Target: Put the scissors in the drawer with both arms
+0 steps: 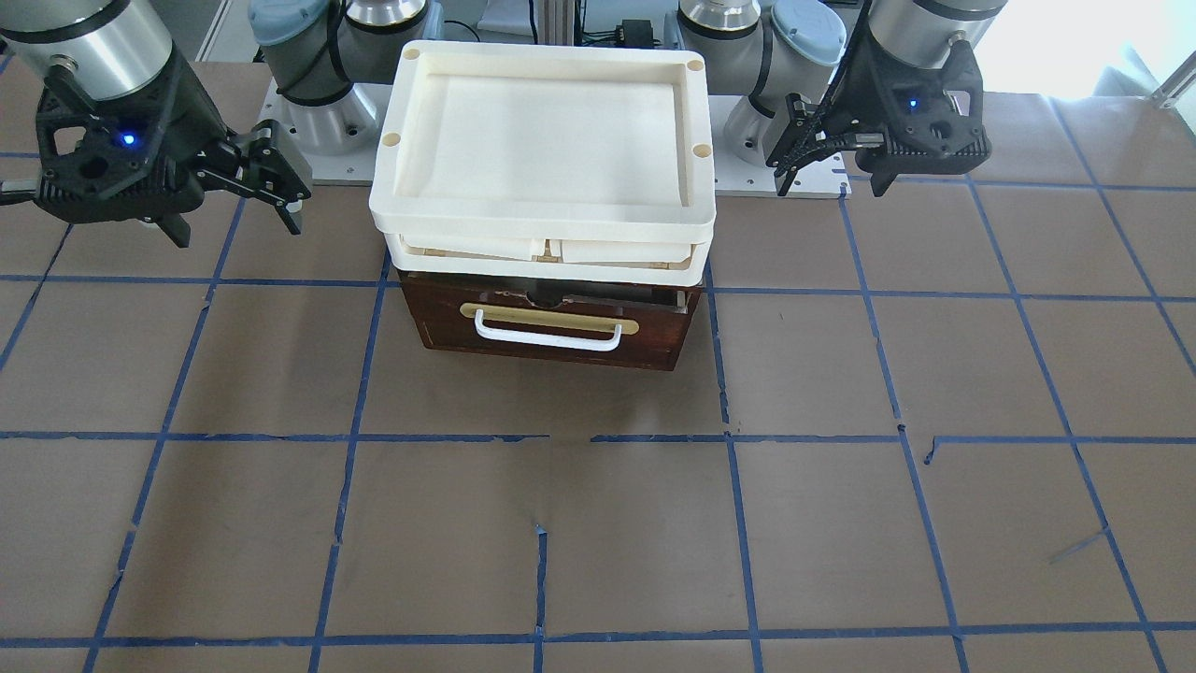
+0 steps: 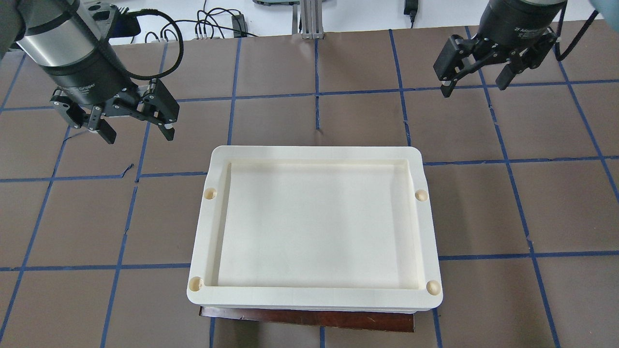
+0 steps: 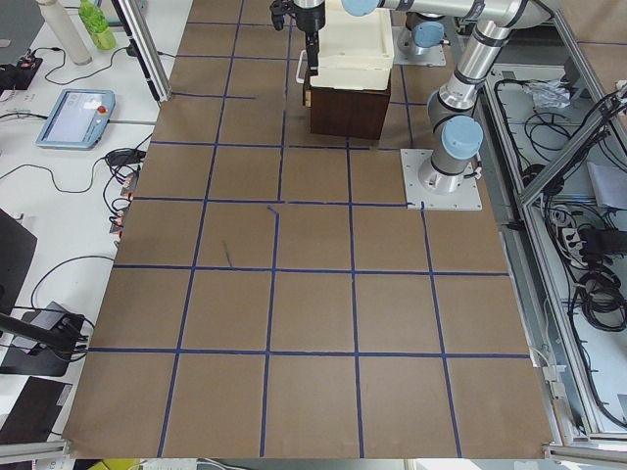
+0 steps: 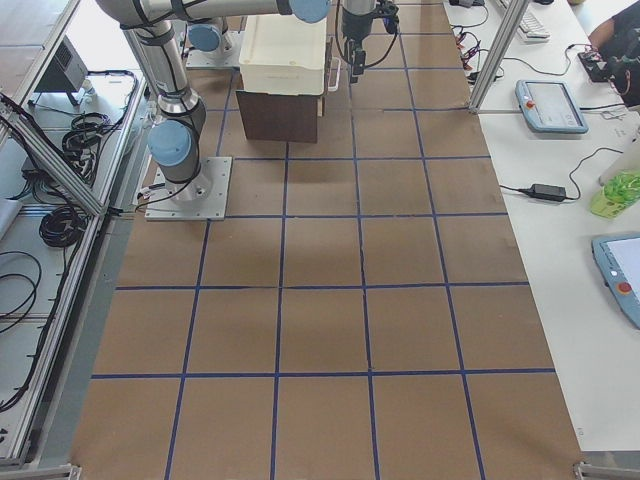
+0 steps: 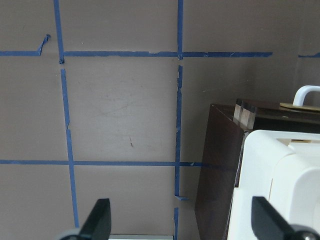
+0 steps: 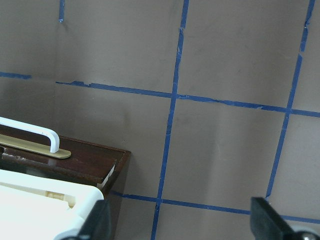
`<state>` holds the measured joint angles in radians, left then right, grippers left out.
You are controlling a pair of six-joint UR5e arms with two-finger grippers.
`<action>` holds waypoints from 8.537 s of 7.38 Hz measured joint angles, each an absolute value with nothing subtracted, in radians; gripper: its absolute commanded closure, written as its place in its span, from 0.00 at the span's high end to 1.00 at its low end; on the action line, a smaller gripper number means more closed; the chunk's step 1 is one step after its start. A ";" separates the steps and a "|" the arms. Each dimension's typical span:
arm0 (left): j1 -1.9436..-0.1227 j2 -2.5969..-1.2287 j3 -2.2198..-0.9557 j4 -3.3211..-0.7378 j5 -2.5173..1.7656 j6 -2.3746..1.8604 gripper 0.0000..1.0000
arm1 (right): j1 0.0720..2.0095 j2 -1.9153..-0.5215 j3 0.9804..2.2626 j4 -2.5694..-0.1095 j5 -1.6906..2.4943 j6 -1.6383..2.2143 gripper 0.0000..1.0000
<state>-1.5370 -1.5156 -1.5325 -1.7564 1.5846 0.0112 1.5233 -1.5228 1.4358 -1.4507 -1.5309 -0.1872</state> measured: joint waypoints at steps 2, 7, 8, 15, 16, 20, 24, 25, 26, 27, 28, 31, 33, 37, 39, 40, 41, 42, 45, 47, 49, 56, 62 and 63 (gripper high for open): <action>-1.537 -1.516 -1.532 -1.756 1.585 0.011 1.00 | 1.523 -1.522 1.436 -1.450 -1.531 -0.187 1.00; -1.537 -1.516 -1.532 -1.756 1.585 0.011 1.00 | 1.523 -1.523 1.436 -1.448 -1.531 -0.187 1.00; -1.537 -1.516 -1.532 -1.756 1.585 0.011 1.00 | 1.523 -1.523 1.436 -1.448 -1.531 -0.187 1.00; -1.537 -1.516 -1.532 -1.756 1.585 0.011 1.00 | 1.523 -1.522 1.436 -1.448 -1.530 -0.187 1.00; -1.537 -1.516 -1.532 -1.756 1.585 0.010 1.00 | 1.523 -1.522 1.436 -1.449 -1.530 -0.187 1.00; -1.537 -1.516 -1.532 -1.755 1.586 0.008 1.00 | 1.523 -1.522 1.436 -1.448 -1.530 -0.190 1.00; -1.537 -1.516 -1.532 -1.755 1.587 0.006 1.00 | 1.545 -1.449 1.426 -1.518 -1.518 -0.152 1.00; -1.537 -1.516 -1.532 -1.755 1.587 0.006 1.00 | 1.572 -1.404 1.423 -1.560 -1.515 -0.126 1.00; -1.537 -1.516 -1.532 -1.755 1.587 0.006 1.00 | 1.601 -1.359 1.423 -1.599 -1.513 -0.106 1.00; -1.537 -1.516 -1.532 -1.755 1.588 0.006 1.00 | 1.621 -1.318 1.424 -1.624 -1.511 -0.091 1.00; -1.537 -1.516 -1.532 -1.754 1.587 0.006 1.00 | 1.636 -1.281 1.427 -1.639 -1.508 -0.077 1.00; -1.537 -1.516 -1.532 -1.753 1.586 0.007 1.00 | 1.667 -1.222 1.490 -1.649 -1.506 -0.073 1.00; -1.537 -1.516 -1.532 -1.753 1.586 0.008 1.00 | 1.687 -1.220 1.524 -1.632 -1.487 -0.070 1.00; -1.537 -1.516 -1.532 -1.754 1.586 0.007 1.00 | 1.742 -1.225 1.537 -1.561 -1.475 -0.029 1.00; -1.537 -1.516 -1.532 -1.753 1.586 0.007 1.00 | 1.742 -1.235 1.537 -1.526 -1.477 -0.026 1.00; -1.537 -1.516 -1.532 -1.753 1.586 0.007 1.00 | 1.742 -1.239 1.537 -1.509 -1.477 -0.026 1.00; -1.537 -1.516 -1.532 -1.753 1.586 0.007 1.00 | 1.741 -1.240 1.537 -1.492 -1.477 -0.027 1.00; -1.537 -1.517 -1.532 -1.753 1.586 0.007 1.00 | 1.741 -1.241 1.537 -1.479 -1.477 -0.027 1.00; -1.537 -1.518 -1.532 -1.753 1.586 0.006 1.00 | 1.743 -1.242 1.537 -1.468 -1.476 -0.025 1.00; -1.537 -1.519 -1.531 -1.753 1.586 0.006 1.00 | 1.747 -1.242 1.538 -1.466 -1.476 -0.019 0.99; -1.537 -1.520 -1.531 -1.753 1.586 0.006 1.00 | 1.751 -1.242 1.539 -1.456 -1.476 -0.012 0.99; -1.537 -1.520 -1.531 -1.753 1.586 0.006 1.00 | 1.753 -1.254 1.538 -1.432 -1.476 0.000 0.99; -1.537 -1.520 -1.531 -1.753 1.586 0.006 1.00 | 1.753 -1.255 1.532 -1.437 -1.478 0.000 1.00; -1.537 -1.520 -1.531 -1.753 1.586 0.006 1.00 | 1.752 -1.255 1.525 -1.440 -1.479 0.000 1.00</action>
<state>-1.5370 -1.5202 -1.5309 -1.7533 1.5861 0.0061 1.7520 -1.2546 1.5248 -1.4402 -1.4787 -0.0004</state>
